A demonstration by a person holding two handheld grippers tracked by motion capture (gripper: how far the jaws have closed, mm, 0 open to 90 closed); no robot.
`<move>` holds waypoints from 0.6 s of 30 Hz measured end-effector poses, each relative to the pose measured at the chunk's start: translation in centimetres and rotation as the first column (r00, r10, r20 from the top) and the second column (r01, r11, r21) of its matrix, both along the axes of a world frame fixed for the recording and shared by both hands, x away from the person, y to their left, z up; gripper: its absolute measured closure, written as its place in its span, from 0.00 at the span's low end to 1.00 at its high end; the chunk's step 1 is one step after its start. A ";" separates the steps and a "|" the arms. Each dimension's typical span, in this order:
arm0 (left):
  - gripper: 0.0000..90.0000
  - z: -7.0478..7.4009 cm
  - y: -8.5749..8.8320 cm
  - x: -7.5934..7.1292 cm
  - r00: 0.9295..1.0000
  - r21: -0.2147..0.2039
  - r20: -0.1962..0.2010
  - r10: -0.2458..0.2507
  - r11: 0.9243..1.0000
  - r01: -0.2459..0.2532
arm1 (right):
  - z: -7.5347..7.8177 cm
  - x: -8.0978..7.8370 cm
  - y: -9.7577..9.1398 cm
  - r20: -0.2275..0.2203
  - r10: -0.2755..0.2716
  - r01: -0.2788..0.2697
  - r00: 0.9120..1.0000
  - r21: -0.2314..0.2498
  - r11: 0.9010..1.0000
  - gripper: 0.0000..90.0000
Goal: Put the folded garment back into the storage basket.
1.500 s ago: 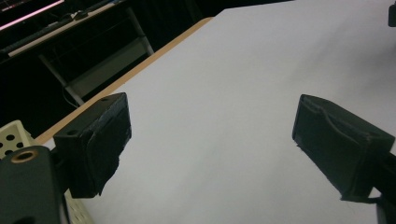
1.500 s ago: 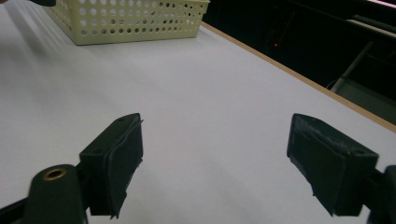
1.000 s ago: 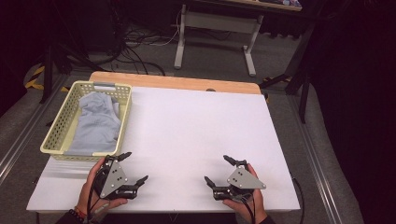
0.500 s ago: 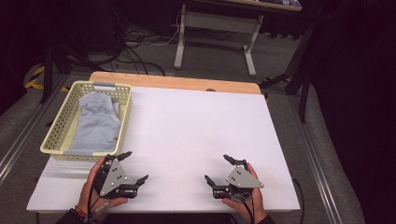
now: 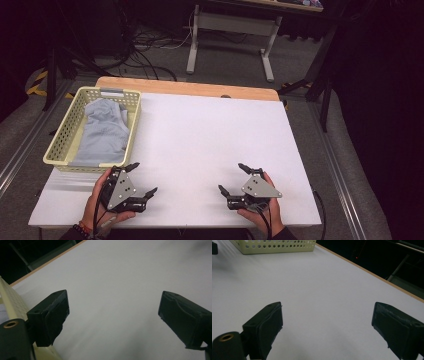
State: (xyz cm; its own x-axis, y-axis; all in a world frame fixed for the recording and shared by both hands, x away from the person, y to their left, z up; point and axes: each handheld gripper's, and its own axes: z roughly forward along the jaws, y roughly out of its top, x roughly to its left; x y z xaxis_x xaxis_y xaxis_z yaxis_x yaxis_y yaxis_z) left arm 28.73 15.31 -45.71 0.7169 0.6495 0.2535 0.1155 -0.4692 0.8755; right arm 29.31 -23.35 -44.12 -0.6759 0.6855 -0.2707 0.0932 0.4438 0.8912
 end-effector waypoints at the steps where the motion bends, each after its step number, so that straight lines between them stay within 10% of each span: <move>1: 0.12 0.0 0.1 -0.1 1.000 -0.003 0.000 0.003 1.000 -0.003 | 0.0 0.1 0.1 -0.001 0.001 -0.001 1.000 0.003 1.000 0.12; 18: 0.11 -0.1 0.1 -0.1 1.000 0.015 0.001 0.008 1.000 -0.008 | 0.2 0.6 0.0 0.004 0.020 -0.020 1.000 0.031 0.999 0.12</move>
